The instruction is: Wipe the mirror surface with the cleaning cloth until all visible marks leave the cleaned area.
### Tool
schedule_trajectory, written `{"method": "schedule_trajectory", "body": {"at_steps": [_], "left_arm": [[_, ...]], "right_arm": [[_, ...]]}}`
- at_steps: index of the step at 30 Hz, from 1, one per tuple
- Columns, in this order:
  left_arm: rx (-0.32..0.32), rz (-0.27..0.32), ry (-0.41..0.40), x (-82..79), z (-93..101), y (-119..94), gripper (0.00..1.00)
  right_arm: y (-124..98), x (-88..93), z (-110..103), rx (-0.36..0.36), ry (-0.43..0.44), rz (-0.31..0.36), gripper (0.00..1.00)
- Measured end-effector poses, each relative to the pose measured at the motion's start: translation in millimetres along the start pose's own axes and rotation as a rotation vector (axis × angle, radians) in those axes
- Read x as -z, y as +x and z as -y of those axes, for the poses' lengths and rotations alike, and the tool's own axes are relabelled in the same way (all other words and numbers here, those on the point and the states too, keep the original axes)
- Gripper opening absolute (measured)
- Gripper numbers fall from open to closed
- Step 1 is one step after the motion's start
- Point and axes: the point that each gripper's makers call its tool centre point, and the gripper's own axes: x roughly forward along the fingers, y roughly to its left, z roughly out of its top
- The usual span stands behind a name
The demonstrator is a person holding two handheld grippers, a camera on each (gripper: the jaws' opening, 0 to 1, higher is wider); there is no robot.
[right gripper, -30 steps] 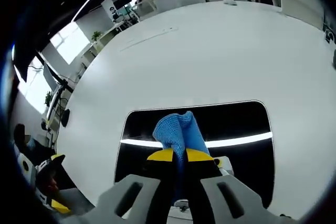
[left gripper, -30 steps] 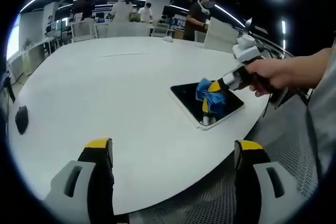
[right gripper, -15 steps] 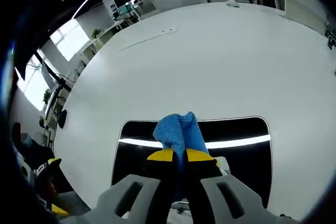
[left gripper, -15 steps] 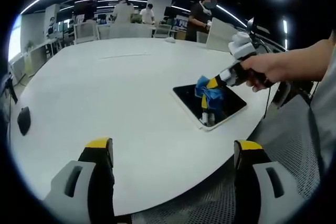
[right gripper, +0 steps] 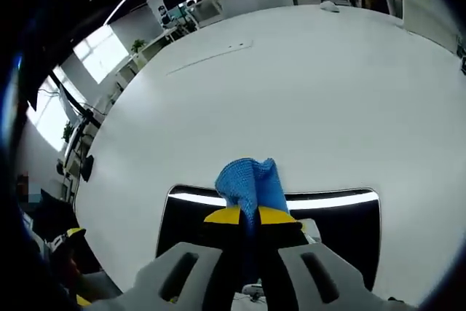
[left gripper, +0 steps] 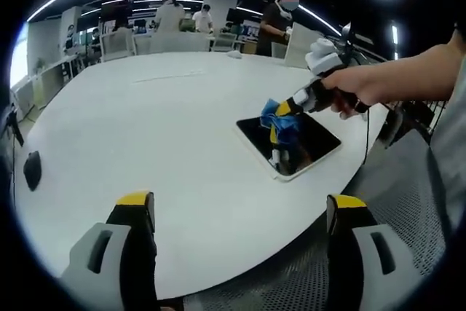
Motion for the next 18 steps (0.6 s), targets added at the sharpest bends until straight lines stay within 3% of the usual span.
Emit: {"method": "schedule_trajectory", "body": {"at_steps": [7,12,18], "left_arm": [[-0.037,0.023,0.001,-4.5,-6.8,-4,0.99],[-0.050,-0.012,0.012,-3.7,-5.0,-6,0.99],[-0.060,0.028,-0.029,-22.7,1.9,-5,0.99]], "right_arm": [[-2,1.4,1,-0.021,-0.034,-0.006,0.01],[0,-0.2,7,-0.035,-0.022,-0.011,0.01],[-5,-0.9,14,-0.034,-0.033,-0.011,0.02]]}}
